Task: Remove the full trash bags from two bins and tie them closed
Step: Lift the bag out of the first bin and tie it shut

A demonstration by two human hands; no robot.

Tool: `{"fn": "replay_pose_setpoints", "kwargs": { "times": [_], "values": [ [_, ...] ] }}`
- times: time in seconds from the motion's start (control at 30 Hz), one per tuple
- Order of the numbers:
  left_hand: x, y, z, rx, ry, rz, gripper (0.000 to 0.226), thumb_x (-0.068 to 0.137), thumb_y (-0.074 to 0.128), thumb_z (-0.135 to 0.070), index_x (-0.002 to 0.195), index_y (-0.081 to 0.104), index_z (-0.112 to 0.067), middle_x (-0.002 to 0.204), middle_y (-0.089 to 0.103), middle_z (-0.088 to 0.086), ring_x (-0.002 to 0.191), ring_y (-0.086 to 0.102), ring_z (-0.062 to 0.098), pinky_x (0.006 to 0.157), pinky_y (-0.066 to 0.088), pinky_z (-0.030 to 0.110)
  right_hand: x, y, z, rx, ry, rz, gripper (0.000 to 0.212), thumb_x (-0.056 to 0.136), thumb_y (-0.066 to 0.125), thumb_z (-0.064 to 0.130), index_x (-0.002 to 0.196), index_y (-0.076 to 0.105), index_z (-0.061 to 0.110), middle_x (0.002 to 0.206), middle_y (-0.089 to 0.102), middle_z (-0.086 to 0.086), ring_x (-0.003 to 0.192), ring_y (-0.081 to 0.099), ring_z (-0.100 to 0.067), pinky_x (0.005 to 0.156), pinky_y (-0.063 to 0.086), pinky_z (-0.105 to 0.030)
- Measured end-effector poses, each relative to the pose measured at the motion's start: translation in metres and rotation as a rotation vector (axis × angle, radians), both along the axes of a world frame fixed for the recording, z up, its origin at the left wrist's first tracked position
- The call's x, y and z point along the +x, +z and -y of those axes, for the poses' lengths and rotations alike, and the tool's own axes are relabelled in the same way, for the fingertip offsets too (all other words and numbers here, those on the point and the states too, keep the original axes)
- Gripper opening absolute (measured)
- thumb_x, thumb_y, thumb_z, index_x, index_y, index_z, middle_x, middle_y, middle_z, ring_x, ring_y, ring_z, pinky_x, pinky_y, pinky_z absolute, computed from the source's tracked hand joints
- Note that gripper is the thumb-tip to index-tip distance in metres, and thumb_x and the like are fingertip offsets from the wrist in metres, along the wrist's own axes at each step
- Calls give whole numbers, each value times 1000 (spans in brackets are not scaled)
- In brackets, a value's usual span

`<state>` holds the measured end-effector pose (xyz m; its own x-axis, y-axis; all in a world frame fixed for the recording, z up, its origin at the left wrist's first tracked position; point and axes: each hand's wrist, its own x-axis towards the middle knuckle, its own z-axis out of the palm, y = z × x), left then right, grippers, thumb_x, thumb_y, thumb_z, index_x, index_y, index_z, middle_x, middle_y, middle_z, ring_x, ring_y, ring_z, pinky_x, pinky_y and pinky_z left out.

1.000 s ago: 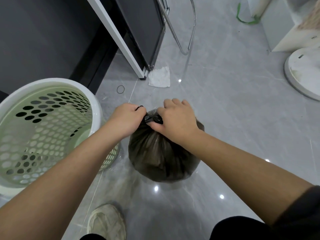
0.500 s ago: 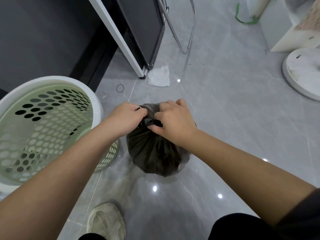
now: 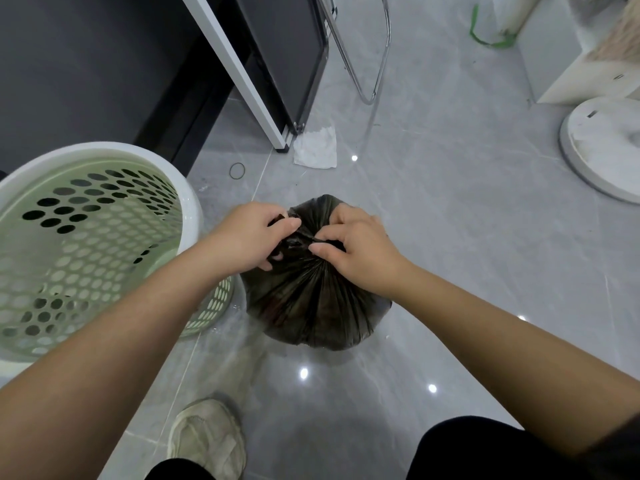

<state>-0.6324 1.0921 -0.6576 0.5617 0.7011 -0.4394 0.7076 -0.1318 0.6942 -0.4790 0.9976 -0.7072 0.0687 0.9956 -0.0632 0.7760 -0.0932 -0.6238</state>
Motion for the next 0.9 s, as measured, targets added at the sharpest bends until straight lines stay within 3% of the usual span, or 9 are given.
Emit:
{"fn": "replay_pose_setpoints", "kwargs": {
  "times": [0.07, 0.17, 0.3, 0.43, 0.57, 0.7, 0.83, 0.9],
  "values": [
    [2, -3, 2, -229, 127, 96, 28, 96, 50, -25, 72, 54, -11, 59, 53, 7, 41, 53, 14, 39, 46, 24, 1, 3, 4, 91, -25, 193, 18, 89, 57, 41, 93, 71, 31, 104, 48, 5, 107, 42, -18, 86, 20, -33],
    [2, -8, -5, -310, 226, 111, 23, 91, 59, -23, 71, 53, -13, 51, 42, 2, 31, 33, 8, 32, 28, 16, -2, 8, 11, 221, 36, 404, 16, 84, 60, 39, 83, 72, 29, 123, 54, 2, 121, 43, -26, 92, 23, -42],
    [7, -13, -17, -382, 258, 38, 11, 84, 68, -20, 81, 61, -12, 49, 50, -3, 36, 40, 5, 33, 34, 16, -9, 7, 19, 396, 173, 559, 16, 82, 62, 31, 71, 69, 21, 125, 59, 1, 117, 48, -25, 87, 30, -43],
    [20, -16, -22, -452, 83, -83, 5, 85, 66, -15, 84, 63, -10, 48, 55, -5, 39, 43, 3, 38, 36, 12, -10, 0, 19, 531, 400, 548, 19, 89, 58, 23, 72, 67, 21, 119, 64, 9, 110, 45, -18, 77, 32, -37],
    [37, -15, -21, -344, -137, -220, 3, 82, 66, -13, 84, 68, -11, 58, 56, -4, 50, 45, 6, 49, 38, 16, -6, -8, 12, 464, 647, 597, 18, 88, 59, 18, 74, 69, 23, 102, 67, 10, 107, 57, -20, 76, 33, -35],
    [46, -16, -15, -232, -160, -166, 8, 84, 63, -19, 84, 70, -15, 66, 56, 1, 61, 49, 14, 54, 40, 22, -4, -6, 8, 430, 635, 688, 13, 81, 63, 19, 69, 67, 21, 85, 63, 2, 86, 59, -23, 76, 29, -33],
    [28, -35, -3, -5, 172, 54, 9, 85, 58, -22, 83, 66, -19, 80, 67, 0, 73, 62, 18, 67, 52, 31, -14, -2, 14, 232, 496, 710, 11, 68, 68, 19, 59, 62, 22, 65, 55, 1, 56, 55, -22, 60, 24, -32],
    [11, -45, 8, 149, 279, 110, 9, 86, 56, -22, 83, 64, -18, 80, 67, 0, 77, 64, 21, 76, 54, 37, -19, 1, 15, 84, 283, 514, 19, 76, 65, 22, 58, 60, 19, 60, 56, 1, 52, 54, -21, 53, 28, -25]
  ]
}}
